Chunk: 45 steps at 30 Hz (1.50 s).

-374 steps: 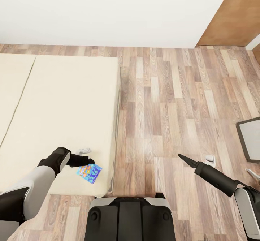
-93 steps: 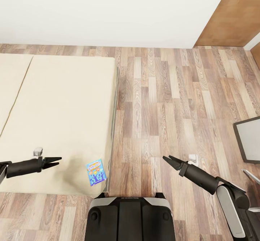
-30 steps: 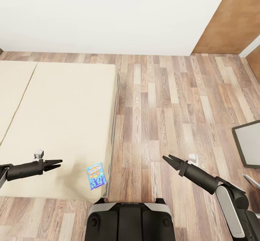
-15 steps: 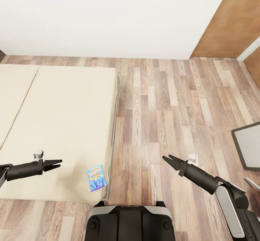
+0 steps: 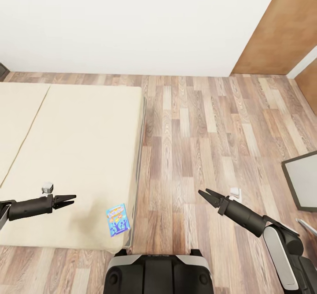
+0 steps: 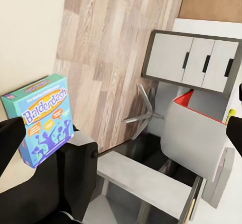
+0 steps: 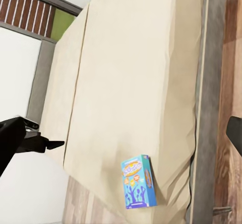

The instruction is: Put all the toys in the child's room - the three board games (two on the bed and one on the table), the two jigsaw puzzles on the table, and the tennis ball on the table - inside the toy box on the table in the child's room.

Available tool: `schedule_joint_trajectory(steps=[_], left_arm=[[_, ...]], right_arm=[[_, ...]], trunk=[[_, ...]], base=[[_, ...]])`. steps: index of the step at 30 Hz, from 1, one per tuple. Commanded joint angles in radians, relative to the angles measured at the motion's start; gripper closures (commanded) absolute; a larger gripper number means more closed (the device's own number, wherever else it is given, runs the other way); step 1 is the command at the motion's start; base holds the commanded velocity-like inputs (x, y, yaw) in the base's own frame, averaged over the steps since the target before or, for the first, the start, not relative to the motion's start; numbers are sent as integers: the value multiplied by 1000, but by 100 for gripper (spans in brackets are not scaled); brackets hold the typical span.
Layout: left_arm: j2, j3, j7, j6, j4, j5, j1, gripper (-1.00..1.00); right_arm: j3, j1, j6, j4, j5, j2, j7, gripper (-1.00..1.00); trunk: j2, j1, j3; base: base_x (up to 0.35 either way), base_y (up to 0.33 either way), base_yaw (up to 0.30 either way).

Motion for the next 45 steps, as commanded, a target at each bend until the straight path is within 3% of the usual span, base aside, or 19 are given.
schedule_joint_trajectory(steps=[1, 45], left_arm=[[-1, 6, -7, 9, 0, -11, -1, -100], [-2, 5, -7, 12, 0, -13, -1, -100]], right_arm=[[0, 0, 7, 0, -5, 0, 1, -100], [1, 0, -39, 0, -1, 0, 1, -100]], trunk=[[-1, 1, 1], [-1, 1, 74]], base=[[0, 0, 0], [0, 0, 0]])
